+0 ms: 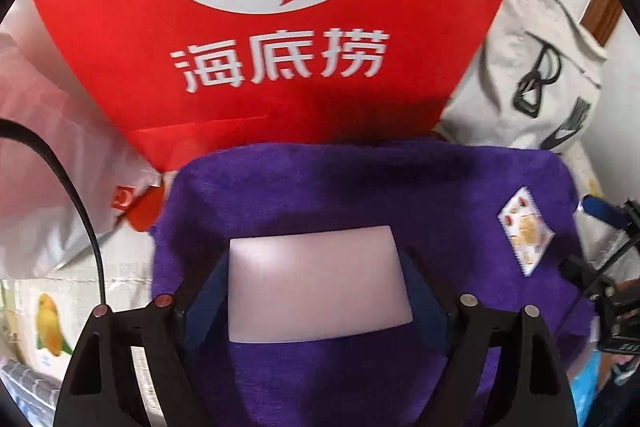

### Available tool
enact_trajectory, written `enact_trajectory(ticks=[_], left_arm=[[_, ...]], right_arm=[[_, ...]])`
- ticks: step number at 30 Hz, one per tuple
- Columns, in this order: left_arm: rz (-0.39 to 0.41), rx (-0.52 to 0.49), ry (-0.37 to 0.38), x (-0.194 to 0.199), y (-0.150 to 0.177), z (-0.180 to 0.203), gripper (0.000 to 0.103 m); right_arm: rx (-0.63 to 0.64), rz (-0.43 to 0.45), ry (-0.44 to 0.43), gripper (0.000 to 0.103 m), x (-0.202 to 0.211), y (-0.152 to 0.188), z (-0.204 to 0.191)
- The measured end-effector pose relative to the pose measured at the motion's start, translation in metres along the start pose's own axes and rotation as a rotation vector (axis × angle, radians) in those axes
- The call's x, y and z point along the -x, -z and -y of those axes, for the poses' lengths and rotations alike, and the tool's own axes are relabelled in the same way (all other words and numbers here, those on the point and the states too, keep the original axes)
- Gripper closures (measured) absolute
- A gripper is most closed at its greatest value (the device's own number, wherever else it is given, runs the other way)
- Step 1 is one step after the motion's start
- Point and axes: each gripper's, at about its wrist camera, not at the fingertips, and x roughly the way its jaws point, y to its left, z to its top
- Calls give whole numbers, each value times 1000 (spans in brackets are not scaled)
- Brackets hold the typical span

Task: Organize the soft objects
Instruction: 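Open both tools to drop the packet and sponge onto the purple towel, then pull both open tools back over the cluttered table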

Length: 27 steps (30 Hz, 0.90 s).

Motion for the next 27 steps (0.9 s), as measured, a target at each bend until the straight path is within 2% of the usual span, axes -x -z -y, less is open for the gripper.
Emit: enact_trajectory(ticks=[5,8,12,16,18,20,23,27], left_arm=[[2,-2,-55,5,1,3,14],[0,-14,-110,8,2,9,14],[33,-56,-181,22,12,21,14],[96,-74,-178,50,30,31,14],[142,-90,-192,67,42,37,14],[177,-112,-158,85,58,42,14],[190,-128,-97,107,77,53,14],[168,-121,-74,133,110,51,14]], right_arm=[[-31,-26,17,17,5,5,0],[-42,29,6,17,18,13,0],[-102,67,-63,16,40,25,5],[-139,84,-59,16,54,41,5],[-133,56,-39,16,59,48,0],[-149,35,-22,16,66,56,-5],[-182,59,-15,16,78,69,-11],[-227,118,-30,17,105,88,-18]])
